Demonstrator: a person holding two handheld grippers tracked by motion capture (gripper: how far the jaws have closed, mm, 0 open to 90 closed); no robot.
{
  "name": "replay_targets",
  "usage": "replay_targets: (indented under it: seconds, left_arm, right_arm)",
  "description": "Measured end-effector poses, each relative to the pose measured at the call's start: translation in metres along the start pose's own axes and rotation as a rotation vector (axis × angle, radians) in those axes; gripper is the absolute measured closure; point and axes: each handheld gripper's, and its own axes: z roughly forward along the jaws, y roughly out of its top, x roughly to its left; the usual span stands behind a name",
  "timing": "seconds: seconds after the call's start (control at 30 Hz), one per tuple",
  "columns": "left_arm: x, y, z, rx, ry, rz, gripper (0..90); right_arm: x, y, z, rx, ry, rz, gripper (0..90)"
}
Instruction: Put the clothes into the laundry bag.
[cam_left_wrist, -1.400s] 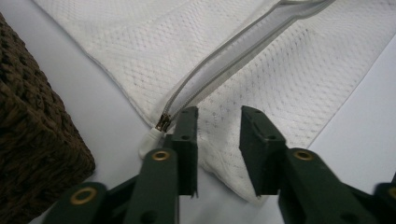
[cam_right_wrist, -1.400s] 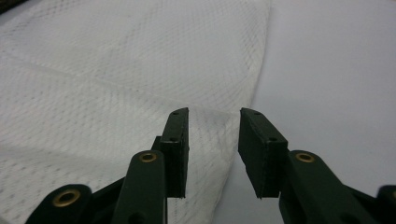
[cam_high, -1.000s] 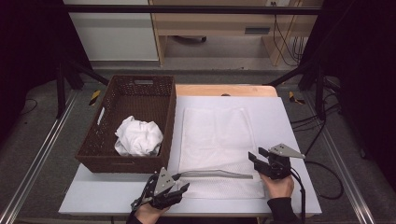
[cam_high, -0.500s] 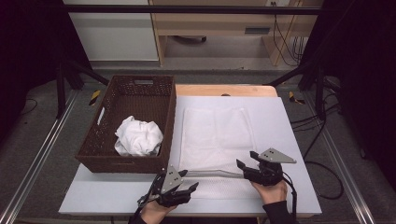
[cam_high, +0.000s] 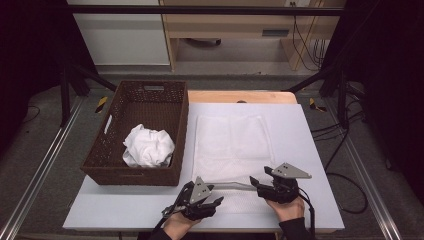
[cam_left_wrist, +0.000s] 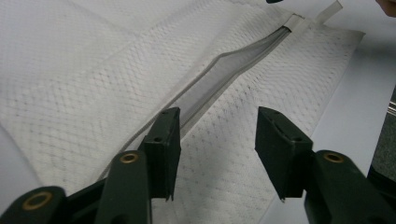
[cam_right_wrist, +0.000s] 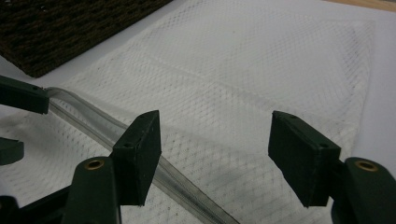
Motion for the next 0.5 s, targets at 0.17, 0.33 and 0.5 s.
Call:
replay_targets:
  seconds: [0.17, 0.33, 0.5]
  left_arm:
    - [0.0, -0.004, 0.007, 0.023, -0.028, -0.002, 62.8]
    - [-0.001, -0.006, 0.013, 0.046, -0.047, 0.0, 77.0]
    - [-0.002, -0.008, 0.018, 0.067, -0.046, 0.008, 87.9]
  right_arm:
    - [0.003, 0.001, 0.002, 0.0, 0.008, -0.005, 35.4]
    - [0.008, 0.003, 0.007, 0.014, 0.031, -0.025, 39.6]
    - [0.017, 0.003, 0.016, 0.054, 0.062, -0.053, 43.3]
